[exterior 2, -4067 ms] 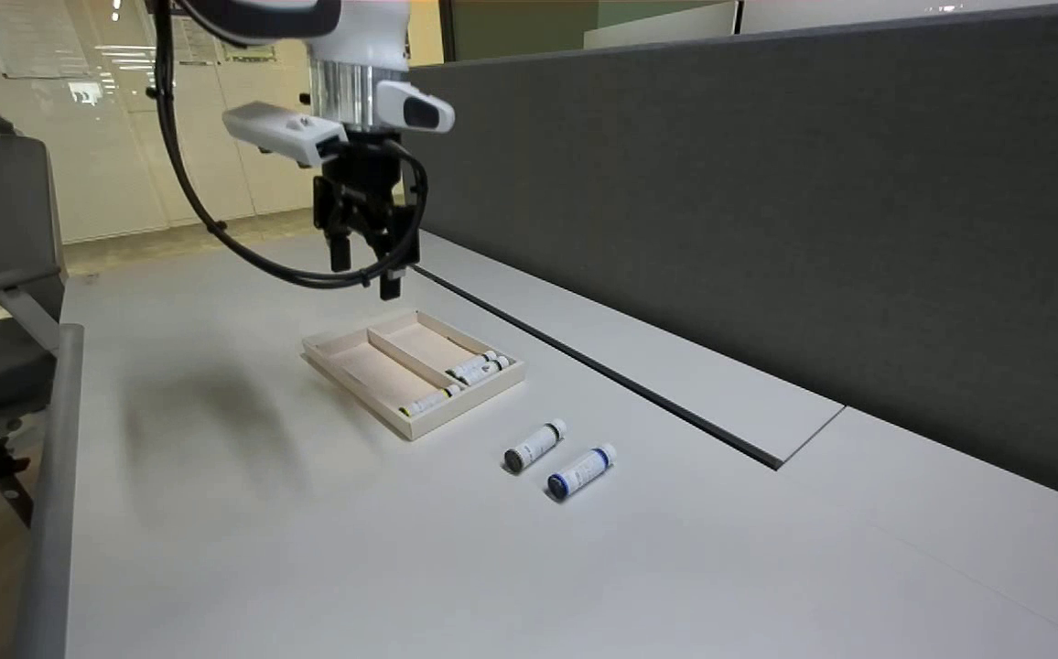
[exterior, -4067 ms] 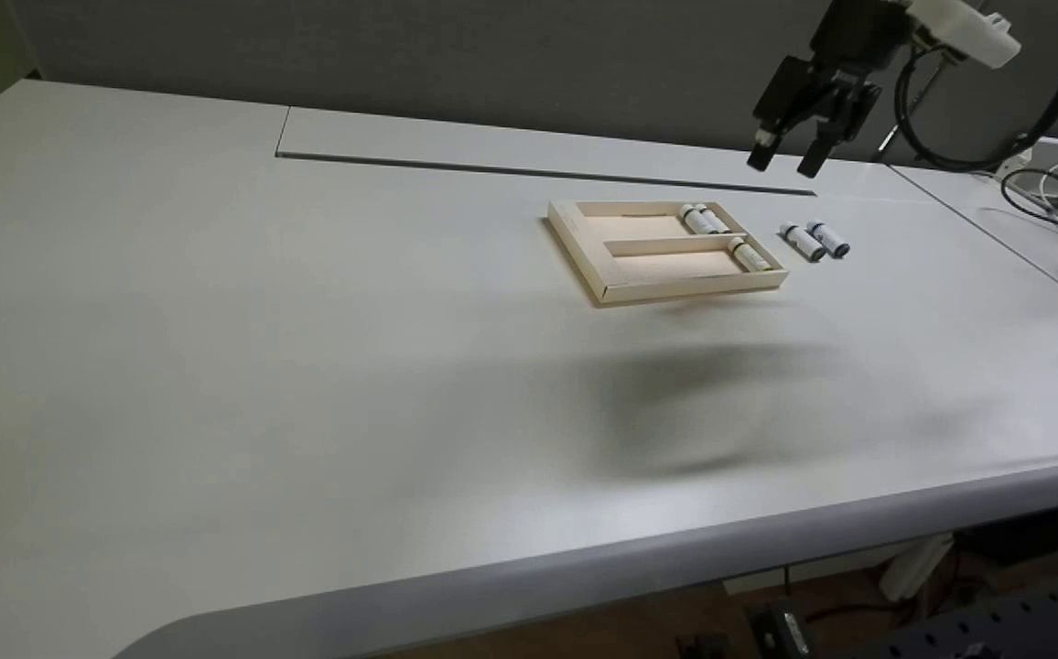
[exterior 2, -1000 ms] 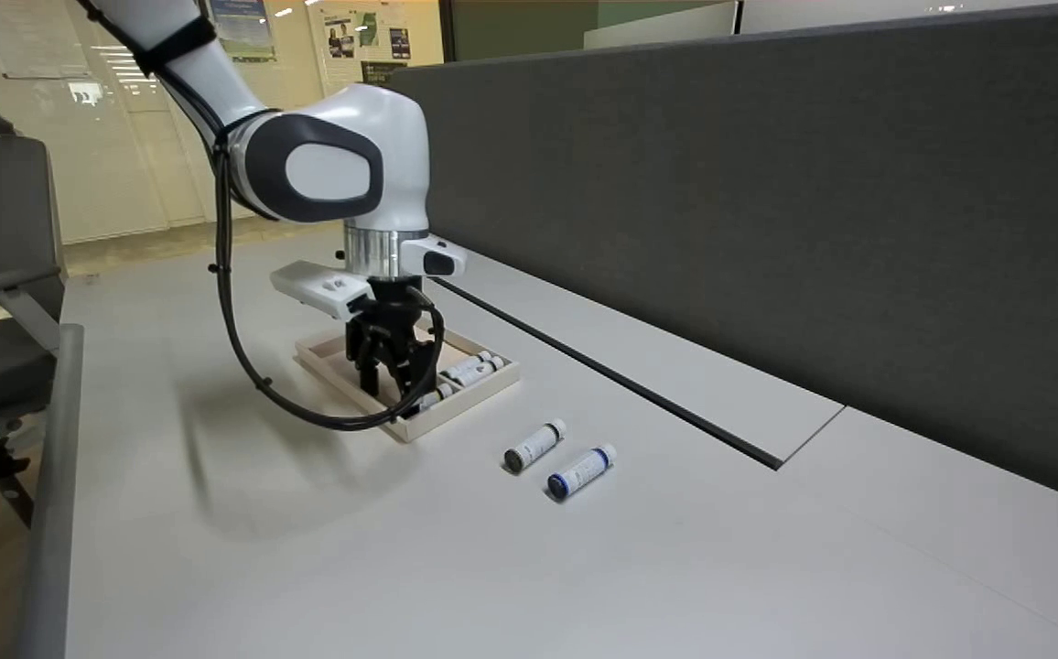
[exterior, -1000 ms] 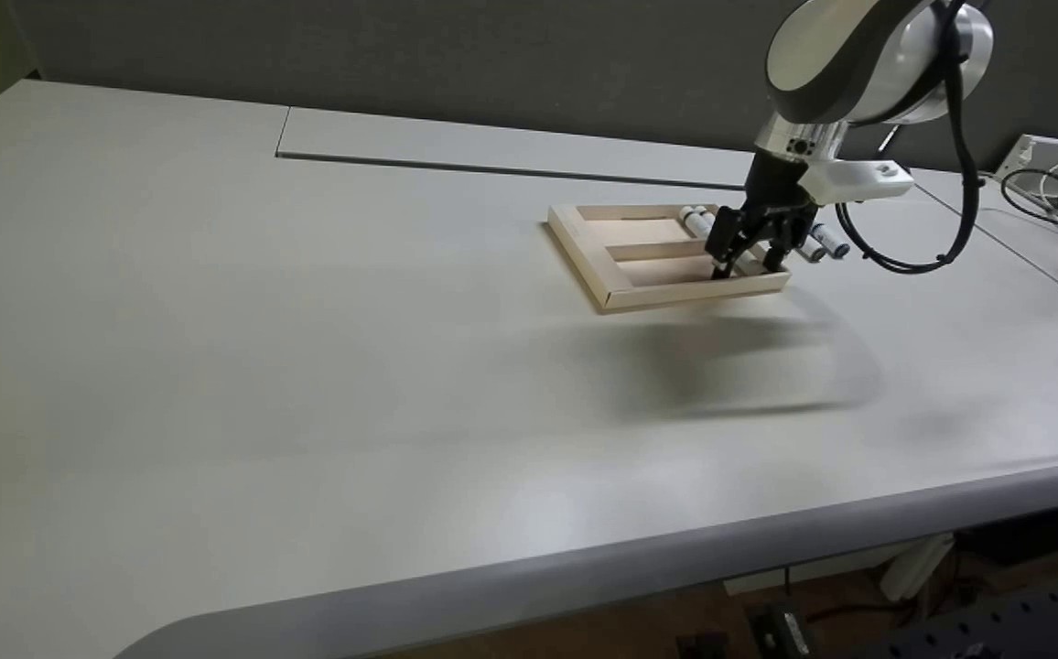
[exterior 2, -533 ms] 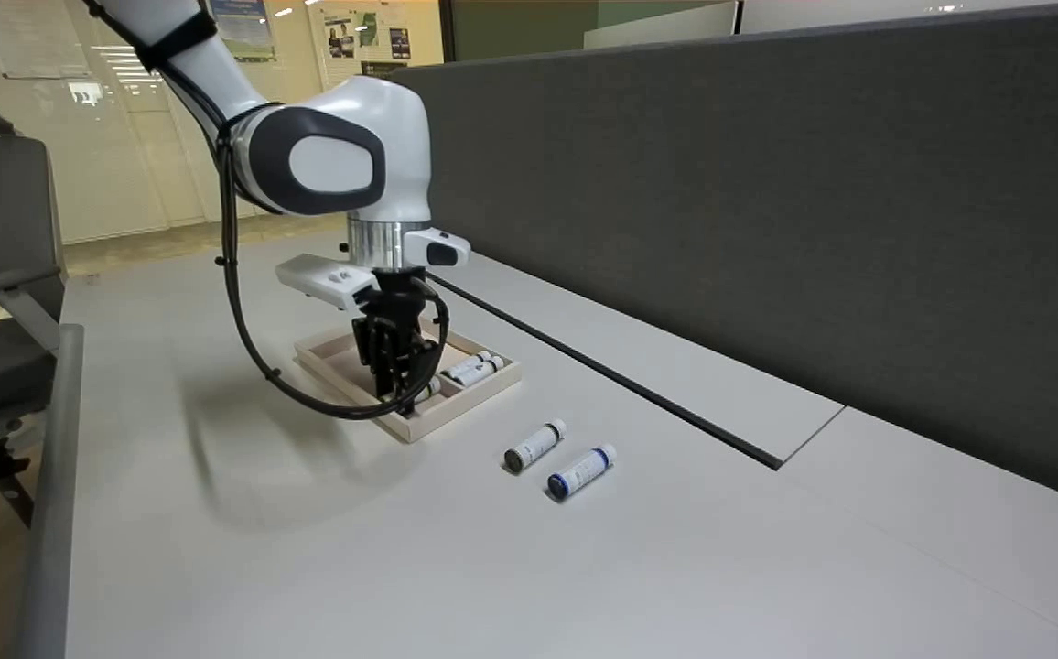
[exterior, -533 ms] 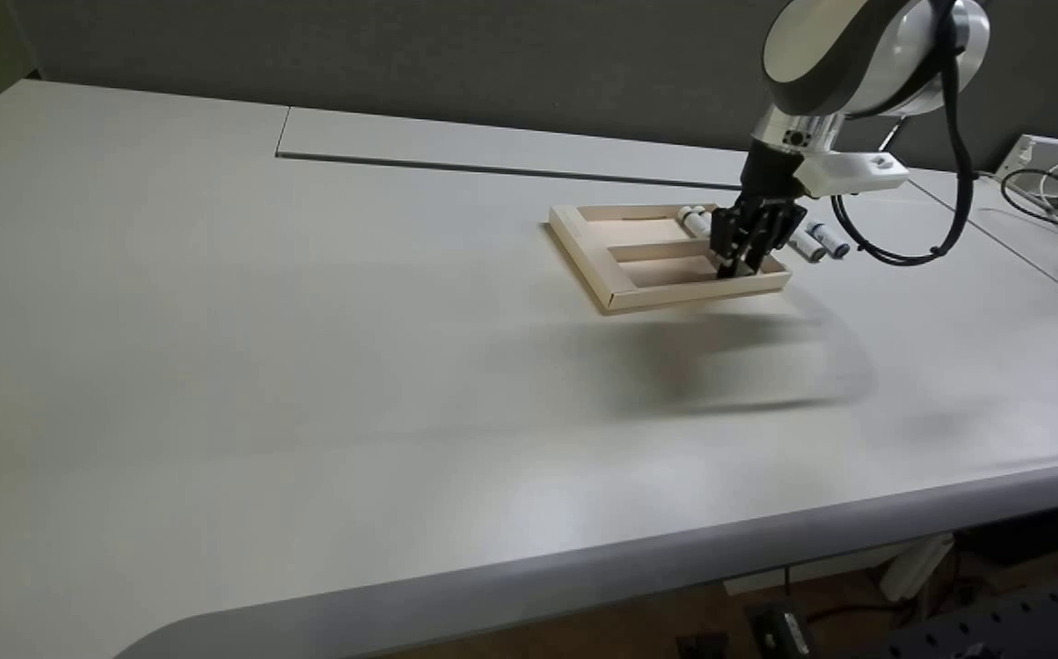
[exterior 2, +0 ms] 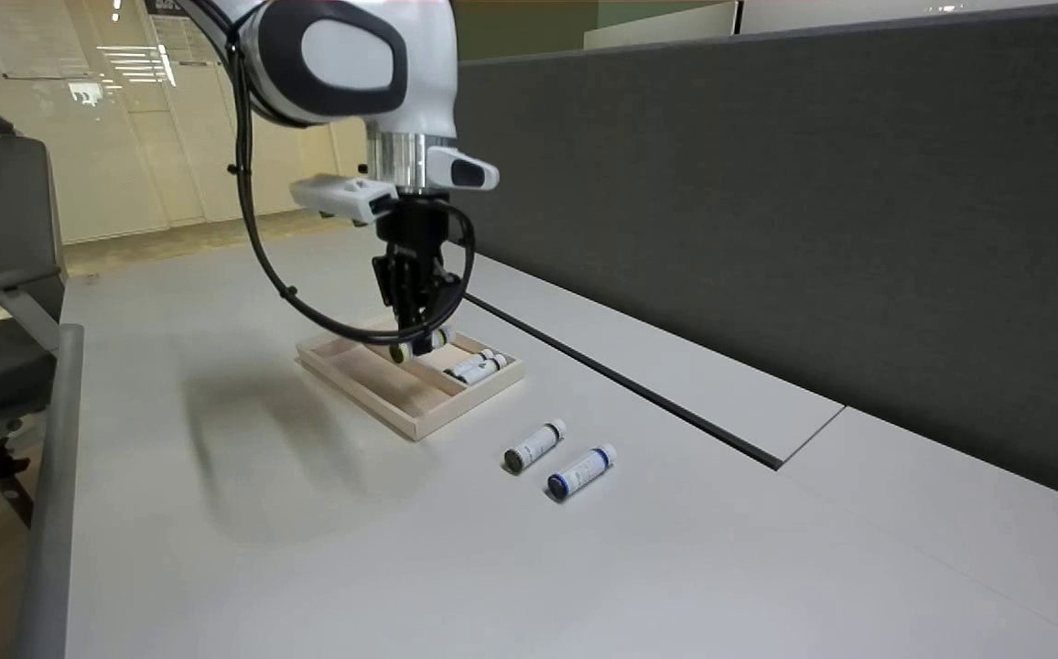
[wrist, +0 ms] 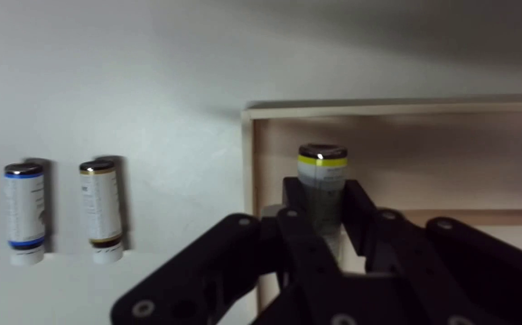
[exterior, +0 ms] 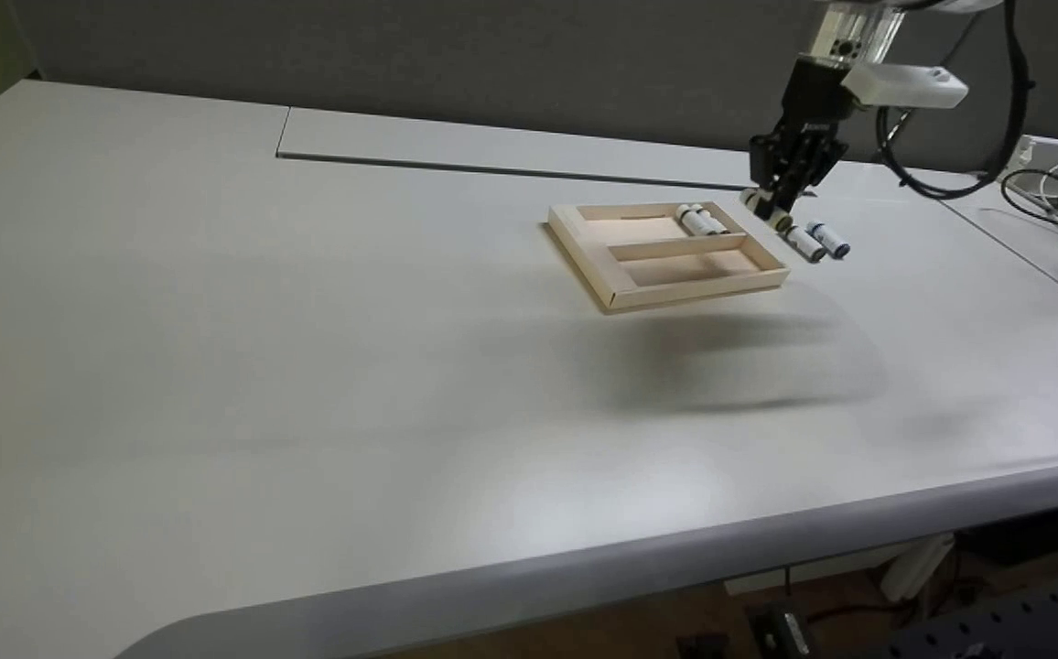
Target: Remove the bottle from the bottom part of the tray
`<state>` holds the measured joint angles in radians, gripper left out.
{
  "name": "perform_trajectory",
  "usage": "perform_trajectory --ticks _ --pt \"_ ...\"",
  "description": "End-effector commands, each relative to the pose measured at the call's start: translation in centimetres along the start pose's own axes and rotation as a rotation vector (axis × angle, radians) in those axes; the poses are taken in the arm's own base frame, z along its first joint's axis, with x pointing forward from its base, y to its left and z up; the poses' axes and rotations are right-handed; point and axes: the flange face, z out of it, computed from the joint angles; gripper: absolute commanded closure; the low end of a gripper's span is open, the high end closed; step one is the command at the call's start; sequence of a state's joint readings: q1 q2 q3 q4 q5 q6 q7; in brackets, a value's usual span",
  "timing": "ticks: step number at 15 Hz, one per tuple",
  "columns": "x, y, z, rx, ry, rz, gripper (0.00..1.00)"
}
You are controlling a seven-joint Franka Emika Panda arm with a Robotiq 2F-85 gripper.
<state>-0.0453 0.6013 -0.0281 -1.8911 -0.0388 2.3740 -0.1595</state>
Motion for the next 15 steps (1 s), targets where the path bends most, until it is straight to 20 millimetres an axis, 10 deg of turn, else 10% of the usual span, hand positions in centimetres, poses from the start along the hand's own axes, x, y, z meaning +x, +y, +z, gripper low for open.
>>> perform_trajectory --ticks 1,7,15 --pt "-0.6 4.7 -5.1 0.015 0.014 0.050 0.93" --pt "-2.6 16.3 -4.5 0.036 0.020 0.056 0.93" --pt "-2.5 26.6 -2.3 0.000 0.031 0.086 0.93"
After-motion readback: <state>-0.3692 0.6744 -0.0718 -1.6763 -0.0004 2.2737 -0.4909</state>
